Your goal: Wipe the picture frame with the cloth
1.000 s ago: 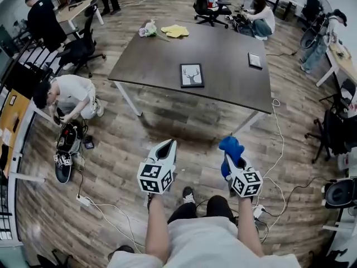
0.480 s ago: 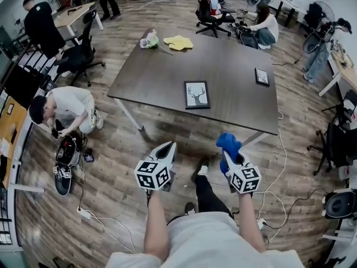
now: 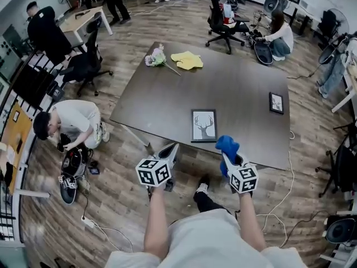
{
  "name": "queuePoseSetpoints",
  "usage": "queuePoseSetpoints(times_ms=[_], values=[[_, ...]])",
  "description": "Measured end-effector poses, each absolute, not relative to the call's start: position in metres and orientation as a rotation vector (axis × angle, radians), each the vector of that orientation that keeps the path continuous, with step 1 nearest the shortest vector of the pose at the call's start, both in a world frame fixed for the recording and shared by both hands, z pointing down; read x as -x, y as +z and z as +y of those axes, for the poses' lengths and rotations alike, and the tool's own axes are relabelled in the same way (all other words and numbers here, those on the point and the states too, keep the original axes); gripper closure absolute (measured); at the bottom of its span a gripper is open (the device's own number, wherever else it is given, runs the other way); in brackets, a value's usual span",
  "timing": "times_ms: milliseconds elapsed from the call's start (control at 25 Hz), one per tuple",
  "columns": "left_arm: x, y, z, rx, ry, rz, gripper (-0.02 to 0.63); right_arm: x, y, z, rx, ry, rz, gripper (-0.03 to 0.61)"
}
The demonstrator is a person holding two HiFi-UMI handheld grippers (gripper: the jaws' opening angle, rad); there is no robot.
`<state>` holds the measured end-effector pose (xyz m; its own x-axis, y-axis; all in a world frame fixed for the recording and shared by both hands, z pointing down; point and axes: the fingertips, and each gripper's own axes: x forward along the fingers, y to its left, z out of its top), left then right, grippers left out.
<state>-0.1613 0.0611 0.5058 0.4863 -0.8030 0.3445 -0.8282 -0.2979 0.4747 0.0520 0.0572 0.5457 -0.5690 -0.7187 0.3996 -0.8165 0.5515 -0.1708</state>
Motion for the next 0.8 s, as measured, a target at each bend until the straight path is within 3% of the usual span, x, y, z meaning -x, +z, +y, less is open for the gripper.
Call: queuePoseSetpoints(times_ms=[800], values=[[0.162, 0.574, -0.057, -2.010, 0.229, -1.334, 0.560, -0.029, 0.586, -0.079, -1.071, 0.483, -2.531, 0.497]])
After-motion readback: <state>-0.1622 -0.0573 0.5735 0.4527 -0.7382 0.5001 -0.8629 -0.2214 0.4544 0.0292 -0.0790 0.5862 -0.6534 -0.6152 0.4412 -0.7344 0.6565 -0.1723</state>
